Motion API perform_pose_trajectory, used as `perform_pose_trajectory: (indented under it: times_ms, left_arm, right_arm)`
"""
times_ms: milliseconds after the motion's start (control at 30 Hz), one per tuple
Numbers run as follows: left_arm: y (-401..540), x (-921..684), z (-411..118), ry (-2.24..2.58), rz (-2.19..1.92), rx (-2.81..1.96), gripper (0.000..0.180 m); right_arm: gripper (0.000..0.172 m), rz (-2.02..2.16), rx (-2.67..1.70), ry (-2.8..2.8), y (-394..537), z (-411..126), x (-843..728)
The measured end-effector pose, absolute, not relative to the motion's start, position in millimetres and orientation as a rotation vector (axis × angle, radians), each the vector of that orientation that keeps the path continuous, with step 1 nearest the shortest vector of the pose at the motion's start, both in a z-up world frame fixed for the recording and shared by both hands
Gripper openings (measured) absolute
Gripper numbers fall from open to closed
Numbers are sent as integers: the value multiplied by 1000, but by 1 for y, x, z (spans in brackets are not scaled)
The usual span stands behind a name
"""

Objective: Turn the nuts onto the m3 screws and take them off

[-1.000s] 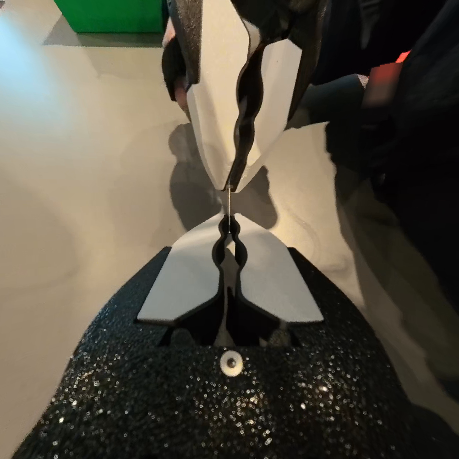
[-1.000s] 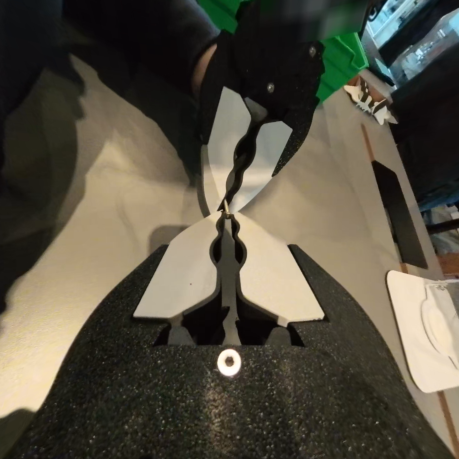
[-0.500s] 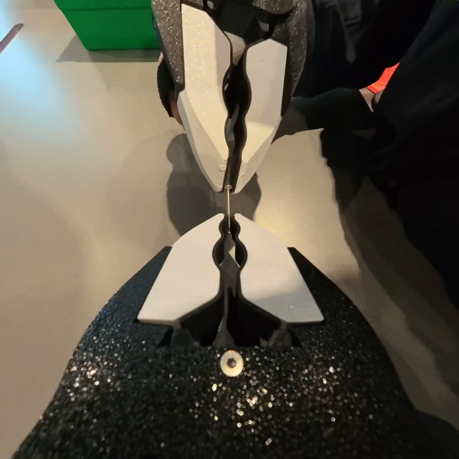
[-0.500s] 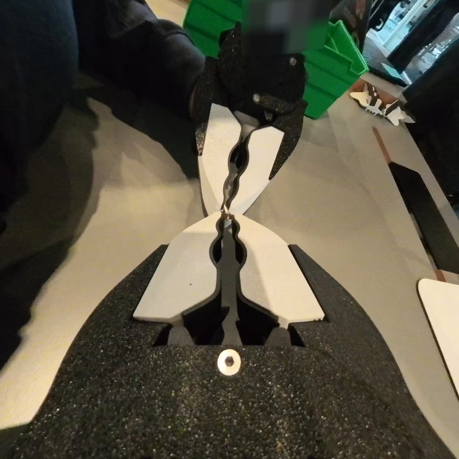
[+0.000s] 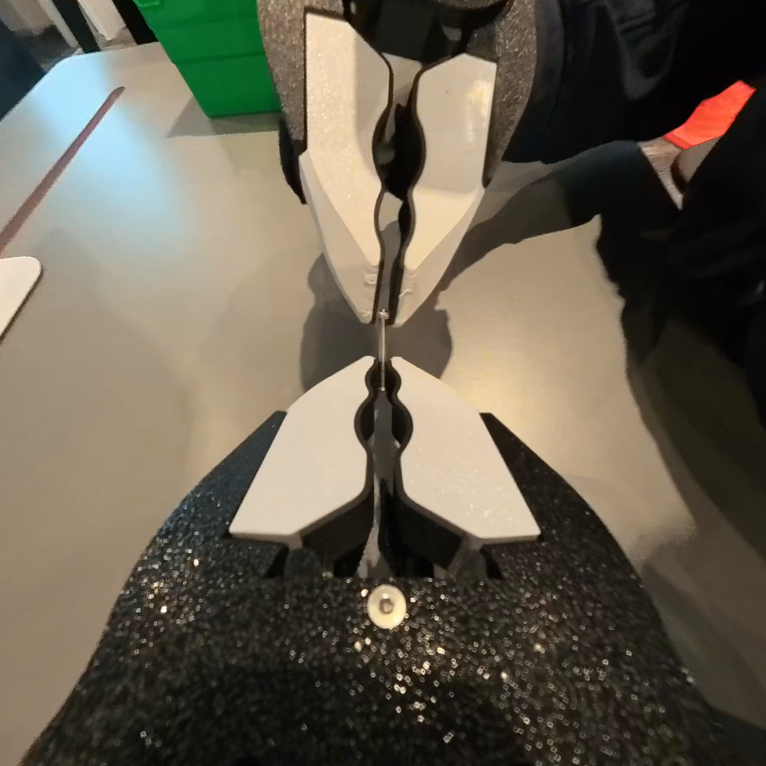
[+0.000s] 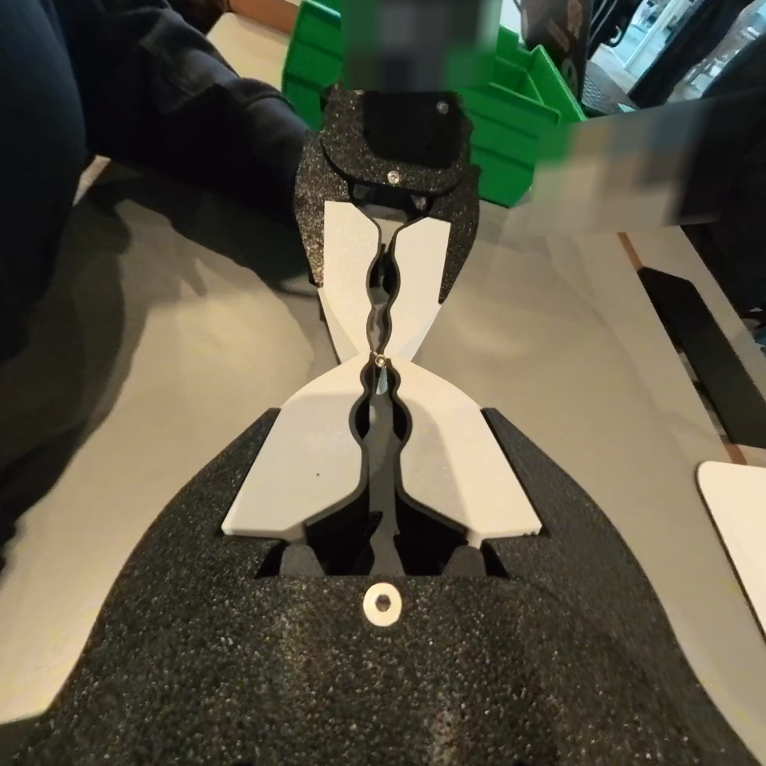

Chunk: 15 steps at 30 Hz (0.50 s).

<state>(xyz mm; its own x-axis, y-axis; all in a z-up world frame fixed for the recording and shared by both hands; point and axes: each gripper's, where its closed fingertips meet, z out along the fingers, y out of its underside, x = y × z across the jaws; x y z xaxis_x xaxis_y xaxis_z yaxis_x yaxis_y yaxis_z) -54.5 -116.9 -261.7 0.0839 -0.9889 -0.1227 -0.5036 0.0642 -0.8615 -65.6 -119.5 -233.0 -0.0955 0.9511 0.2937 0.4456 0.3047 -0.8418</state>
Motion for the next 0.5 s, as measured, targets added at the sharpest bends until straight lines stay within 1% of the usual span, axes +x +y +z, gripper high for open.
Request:
perform_pose_trajectory:
  times_ms: [233,367,400,500]
  left_arm:
    - [-112,-56,-259,1489,-742,-1560,2]
    - [-103,-59,-250,1409,-699,-1553,2]
    - [-99,-62,-248,1390,-656,-1549,2]
    - [-90,-68,-244,1379,-498,-1520,2]
  right_arm:
    - [5,754,-1328,-1662,-116,-230,-68]
    - [6,717,-1370,-1540,-103,-219,-68]
    - [11,722,-1411,-1487,-98,-216,-66]
    - [18,837,-1568,-1373,-96,-215,-62]
